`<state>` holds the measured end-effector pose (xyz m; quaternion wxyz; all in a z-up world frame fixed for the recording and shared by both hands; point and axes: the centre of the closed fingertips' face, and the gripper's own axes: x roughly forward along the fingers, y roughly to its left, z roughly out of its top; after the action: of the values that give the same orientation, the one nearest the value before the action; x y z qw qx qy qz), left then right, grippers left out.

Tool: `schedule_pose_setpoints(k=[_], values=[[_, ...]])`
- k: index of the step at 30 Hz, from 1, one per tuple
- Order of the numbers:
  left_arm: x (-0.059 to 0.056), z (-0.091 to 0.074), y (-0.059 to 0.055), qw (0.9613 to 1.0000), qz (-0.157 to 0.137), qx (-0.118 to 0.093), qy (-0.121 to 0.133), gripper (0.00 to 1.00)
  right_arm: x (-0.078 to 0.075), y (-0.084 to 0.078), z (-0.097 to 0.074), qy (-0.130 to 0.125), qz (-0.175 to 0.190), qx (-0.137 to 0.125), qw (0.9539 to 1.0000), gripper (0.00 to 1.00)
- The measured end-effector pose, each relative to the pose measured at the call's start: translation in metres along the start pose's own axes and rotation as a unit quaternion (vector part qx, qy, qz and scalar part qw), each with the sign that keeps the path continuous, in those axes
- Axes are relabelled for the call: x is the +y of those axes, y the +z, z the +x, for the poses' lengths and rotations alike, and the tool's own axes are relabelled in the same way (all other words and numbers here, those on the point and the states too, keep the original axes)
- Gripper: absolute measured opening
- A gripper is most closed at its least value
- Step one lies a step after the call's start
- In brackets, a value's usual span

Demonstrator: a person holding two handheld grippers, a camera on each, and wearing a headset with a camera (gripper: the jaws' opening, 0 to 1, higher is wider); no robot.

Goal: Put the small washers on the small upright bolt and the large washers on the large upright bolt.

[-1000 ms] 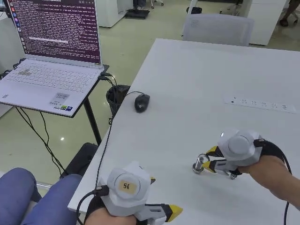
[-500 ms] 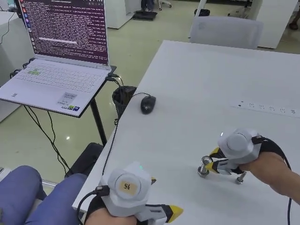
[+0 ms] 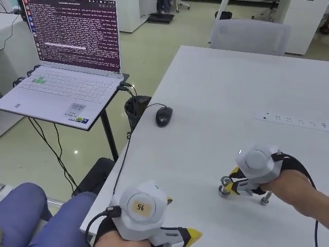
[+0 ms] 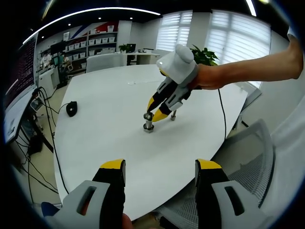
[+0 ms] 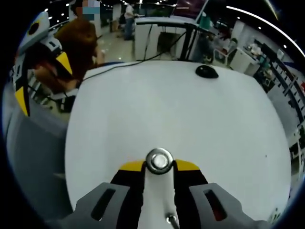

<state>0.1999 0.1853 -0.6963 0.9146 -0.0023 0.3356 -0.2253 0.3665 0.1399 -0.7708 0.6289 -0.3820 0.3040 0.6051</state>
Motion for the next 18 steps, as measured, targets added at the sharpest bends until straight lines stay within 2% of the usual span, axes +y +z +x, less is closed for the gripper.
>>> schedule_pose_setpoints(k=[11,15,18], values=[[-0.001,0.002,0.0,1.0,0.002,0.003,-0.002,0.58,0.001,-0.013,0.019,0.009,0.021,0.017,0.9996,0.24],[0.0,0.002,-0.001,1.0,0.0,0.003,0.0,0.58,0.004,-0.018,0.026,0.011,0.045,0.017,0.9988,0.24],[0.001,0.002,-0.001,1.0,0.001,0.003,0.001,0.58,0.004,-0.021,0.03,0.009,0.048,0.021,0.9986,0.24]])
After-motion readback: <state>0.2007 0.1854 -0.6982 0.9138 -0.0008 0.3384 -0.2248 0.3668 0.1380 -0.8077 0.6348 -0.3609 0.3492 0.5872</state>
